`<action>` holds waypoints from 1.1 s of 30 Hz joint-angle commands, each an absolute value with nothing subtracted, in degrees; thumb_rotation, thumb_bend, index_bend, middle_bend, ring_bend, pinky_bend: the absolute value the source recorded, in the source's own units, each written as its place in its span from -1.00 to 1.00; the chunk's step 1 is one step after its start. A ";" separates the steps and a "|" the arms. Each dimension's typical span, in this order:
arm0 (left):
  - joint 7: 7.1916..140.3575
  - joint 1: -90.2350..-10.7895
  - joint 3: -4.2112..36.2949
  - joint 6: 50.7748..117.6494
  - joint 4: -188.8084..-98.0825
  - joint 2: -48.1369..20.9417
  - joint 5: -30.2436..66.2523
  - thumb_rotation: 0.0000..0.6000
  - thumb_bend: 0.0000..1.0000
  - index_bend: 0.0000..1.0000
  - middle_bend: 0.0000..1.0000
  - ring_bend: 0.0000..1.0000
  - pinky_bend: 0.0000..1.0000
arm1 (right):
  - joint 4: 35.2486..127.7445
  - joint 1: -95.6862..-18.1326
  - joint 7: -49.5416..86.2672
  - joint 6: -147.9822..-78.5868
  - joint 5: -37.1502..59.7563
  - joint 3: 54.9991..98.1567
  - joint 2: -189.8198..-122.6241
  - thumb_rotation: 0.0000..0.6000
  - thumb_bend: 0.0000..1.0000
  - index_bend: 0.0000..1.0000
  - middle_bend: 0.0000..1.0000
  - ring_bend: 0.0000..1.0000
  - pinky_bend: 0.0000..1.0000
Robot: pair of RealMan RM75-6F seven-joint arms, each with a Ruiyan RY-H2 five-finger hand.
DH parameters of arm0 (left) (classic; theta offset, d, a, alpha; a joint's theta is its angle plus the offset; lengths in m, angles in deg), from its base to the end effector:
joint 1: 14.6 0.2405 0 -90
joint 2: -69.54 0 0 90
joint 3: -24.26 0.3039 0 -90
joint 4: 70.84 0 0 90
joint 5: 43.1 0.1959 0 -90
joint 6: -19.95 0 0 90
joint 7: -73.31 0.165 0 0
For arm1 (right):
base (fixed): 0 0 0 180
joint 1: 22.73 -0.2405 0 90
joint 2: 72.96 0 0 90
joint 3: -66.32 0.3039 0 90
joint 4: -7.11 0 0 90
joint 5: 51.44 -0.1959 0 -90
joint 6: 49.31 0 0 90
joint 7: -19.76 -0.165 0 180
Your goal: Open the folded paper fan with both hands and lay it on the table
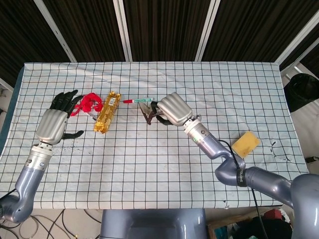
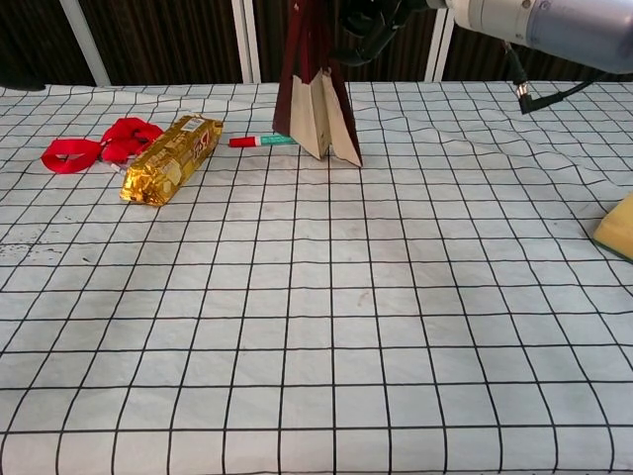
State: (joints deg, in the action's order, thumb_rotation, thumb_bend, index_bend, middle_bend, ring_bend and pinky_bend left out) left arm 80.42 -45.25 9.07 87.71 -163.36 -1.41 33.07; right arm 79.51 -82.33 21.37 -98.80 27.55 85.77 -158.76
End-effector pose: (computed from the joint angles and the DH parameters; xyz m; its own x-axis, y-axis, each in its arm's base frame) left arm -0.2194 0.3754 0.1477 0.3411 -0.0397 0.9392 0.8946 -0.2932 -0.3373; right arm -0.0384 -0.4803 0.0472 0.4102 -0.0027 0.9120 -0.6935 -0.6504 0.3100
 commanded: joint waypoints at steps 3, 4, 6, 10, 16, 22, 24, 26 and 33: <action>81.79 -49.06 6.85 84.76 -159.88 -4.22 30.32 1.00 -0.79 -0.50 -0.84 -1.00 -1.00 | 80.89 -83.01 20.66 -98.36 27.01 86.36 -157.17 1.00 -0.23 0.53 0.75 0.86 0.55; 81.93 -49.88 6.41 84.07 -159.22 -4.79 29.68 1.00 -0.78 -0.46 -0.82 -1.00 -1.00 | 81.18 -83.11 20.47 -98.35 26.92 86.52 -156.76 1.00 -0.23 0.53 0.75 0.86 0.55; 82.32 -51.32 5.65 83.08 -157.89 -5.92 28.55 1.00 -0.77 -0.42 -0.80 -1.00 -1.00 | 81.67 -83.25 20.22 -98.33 26.63 86.75 -156.12 1.00 -0.23 0.53 0.75 0.87 0.55; 83.77 -54.20 4.85 81.55 -154.90 -8.45 27.25 1.00 -0.74 -0.31 -0.77 -1.00 -1.00 | 82.35 -83.65 19.90 -98.25 25.69 87.42 -155.00 1.00 -0.23 0.54 0.75 0.87 0.55; 85.00 -56.99 4.96 80.11 -151.32 -12.50 25.70 1.00 -0.74 -0.26 -0.76 -1.00 -1.00 | 83.59 -84.39 20.11 -98.06 24.15 88.54 -153.43 1.00 -0.23 0.55 0.75 0.87 0.55; 84.74 -57.96 5.57 81.42 -149.48 -16.79 25.33 1.00 -0.74 -0.27 -0.77 -1.00 -1.00 | 84.68 -85.03 21.60 -97.90 21.63 89.56 -152.27 1.00 -0.23 0.55 0.75 0.87 0.55; 84.68 -58.08 5.84 81.99 -149.16 -18.03 25.37 1.00 -0.74 -0.27 -0.77 -1.00 -1.00 | 85.13 -85.18 22.45 -97.98 19.97 90.11 -152.24 1.00 -0.23 0.55 0.75 0.87 0.55; 84.74 -58.22 6.08 82.52 -148.70 -19.19 25.41 1.00 -0.74 -0.26 -0.77 -1.00 -1.00 | 85.62 -85.36 23.39 -98.13 18.37 90.59 -152.28 1.00 -0.23 0.55 0.75 0.87 0.55; 84.08 -58.69 6.26 85.07 -145.14 -23.29 26.30 1.00 -0.73 -0.24 -0.77 -1.00 -1.00 | 87.44 -86.02 26.41 -98.84 14.10 91.75 -152.26 1.00 -0.23 0.55 0.75 0.87 0.55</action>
